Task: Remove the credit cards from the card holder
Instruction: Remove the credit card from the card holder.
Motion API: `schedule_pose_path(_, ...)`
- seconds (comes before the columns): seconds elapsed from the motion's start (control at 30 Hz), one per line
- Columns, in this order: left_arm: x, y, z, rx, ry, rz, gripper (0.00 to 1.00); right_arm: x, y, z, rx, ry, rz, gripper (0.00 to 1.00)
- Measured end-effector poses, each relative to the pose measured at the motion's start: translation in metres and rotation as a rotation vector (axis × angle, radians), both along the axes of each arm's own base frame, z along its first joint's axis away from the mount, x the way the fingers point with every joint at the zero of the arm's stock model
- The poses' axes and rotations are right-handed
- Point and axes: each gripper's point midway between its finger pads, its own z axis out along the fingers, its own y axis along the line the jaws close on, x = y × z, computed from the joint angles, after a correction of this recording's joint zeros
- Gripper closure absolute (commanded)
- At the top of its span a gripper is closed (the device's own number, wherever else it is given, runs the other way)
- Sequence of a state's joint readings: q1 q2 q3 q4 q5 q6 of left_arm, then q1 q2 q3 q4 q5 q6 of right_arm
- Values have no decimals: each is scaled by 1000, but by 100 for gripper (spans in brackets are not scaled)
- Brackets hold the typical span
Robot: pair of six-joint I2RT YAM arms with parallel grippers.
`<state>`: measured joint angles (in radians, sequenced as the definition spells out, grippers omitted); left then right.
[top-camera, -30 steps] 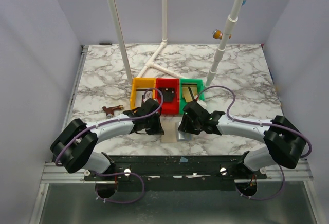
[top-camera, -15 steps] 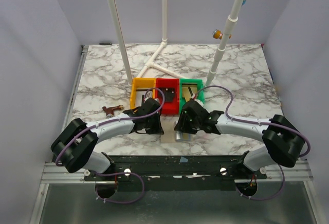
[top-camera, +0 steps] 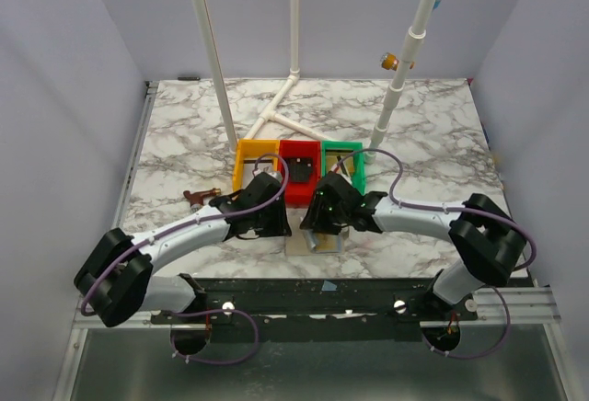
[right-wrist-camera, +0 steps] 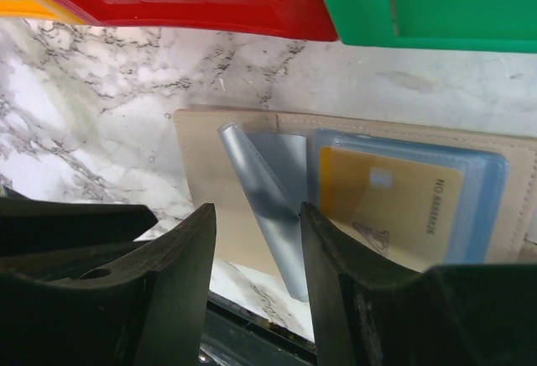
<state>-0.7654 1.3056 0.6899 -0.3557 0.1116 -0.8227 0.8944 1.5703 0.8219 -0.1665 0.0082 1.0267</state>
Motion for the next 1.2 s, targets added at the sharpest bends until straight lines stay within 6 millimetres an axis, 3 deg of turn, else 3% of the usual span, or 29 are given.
schedule_pose_path(0.4, -3, 15, 26, -2, -69, 20, 70, -2, 19, -5, 50, 40, 42, 52)
schedule_pose_path(0.8, -4, 16, 30, -4, -84, 7, 71, -6, 36, 2, 138, 74, 72, 53)
schedule_pose_path(1.2, -4, 10, 36, -30, -84, -15, 71, -5, 38, 8, 158, 68, 58, 53)
